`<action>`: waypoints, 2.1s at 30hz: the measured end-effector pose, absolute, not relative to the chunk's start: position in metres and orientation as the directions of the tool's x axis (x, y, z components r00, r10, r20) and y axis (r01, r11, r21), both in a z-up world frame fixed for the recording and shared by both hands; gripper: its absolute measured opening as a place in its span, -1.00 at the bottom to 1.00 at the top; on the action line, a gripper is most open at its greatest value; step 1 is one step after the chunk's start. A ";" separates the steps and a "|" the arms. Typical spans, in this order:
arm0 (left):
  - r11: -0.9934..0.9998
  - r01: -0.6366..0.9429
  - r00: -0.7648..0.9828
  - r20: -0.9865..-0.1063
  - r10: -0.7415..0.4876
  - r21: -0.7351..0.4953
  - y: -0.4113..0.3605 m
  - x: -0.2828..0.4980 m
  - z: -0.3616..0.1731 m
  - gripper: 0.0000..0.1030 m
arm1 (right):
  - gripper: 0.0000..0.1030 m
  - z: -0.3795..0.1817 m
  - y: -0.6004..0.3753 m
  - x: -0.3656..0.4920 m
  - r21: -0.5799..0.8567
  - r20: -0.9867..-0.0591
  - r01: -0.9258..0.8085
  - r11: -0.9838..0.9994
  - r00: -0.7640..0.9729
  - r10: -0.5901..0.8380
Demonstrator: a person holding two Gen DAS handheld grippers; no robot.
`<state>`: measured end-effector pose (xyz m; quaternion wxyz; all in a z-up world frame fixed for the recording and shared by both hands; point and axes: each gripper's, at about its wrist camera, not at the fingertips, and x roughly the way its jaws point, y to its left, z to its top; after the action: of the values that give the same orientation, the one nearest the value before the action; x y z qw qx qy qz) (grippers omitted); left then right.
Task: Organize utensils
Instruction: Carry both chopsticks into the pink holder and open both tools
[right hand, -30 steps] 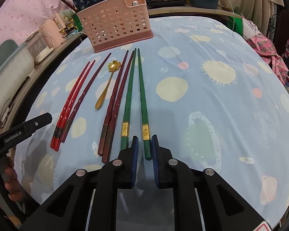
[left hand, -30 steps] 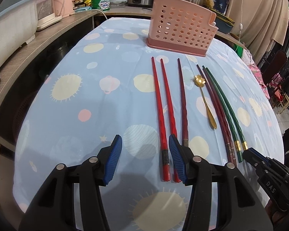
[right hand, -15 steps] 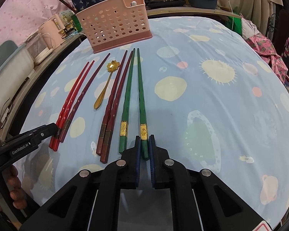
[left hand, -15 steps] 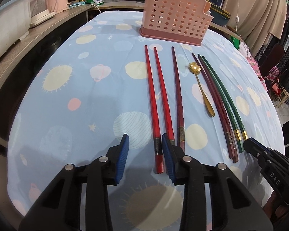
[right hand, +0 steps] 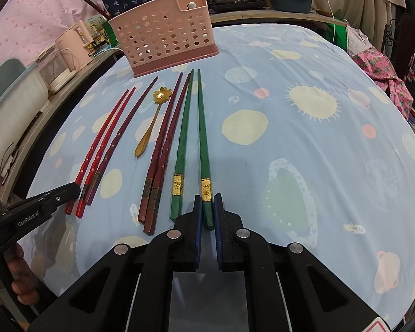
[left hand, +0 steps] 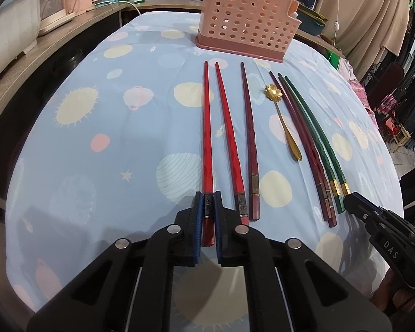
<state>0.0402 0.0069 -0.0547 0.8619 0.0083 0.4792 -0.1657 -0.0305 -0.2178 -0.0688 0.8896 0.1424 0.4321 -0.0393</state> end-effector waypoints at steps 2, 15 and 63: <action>0.947 0.293 0.492 -0.828 -0.271 -0.136 0.007 0.039 -0.053 -0.86 | -0.85 -0.068 -0.218 -0.031 0.224 -0.779 0.195 0.955 0.625 0.055; 0.951 0.294 0.530 -0.810 -0.249 -0.100 0.007 0.035 -0.032 -0.86 | -0.86 -0.046 -0.223 -0.034 0.240 -0.739 0.197 0.951 0.672 0.047; 0.953 0.269 0.758 -0.579 -0.299 -0.139 0.025 0.087 0.141 -0.86 | -0.86 0.105 -0.254 0.003 0.264 -0.523 0.189 0.946 0.852 -0.024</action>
<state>0.0872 0.0250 0.1414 0.9374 -0.0237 0.3129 -0.1514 0.0035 -0.2536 0.1050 0.9498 0.1545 0.2663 -0.0562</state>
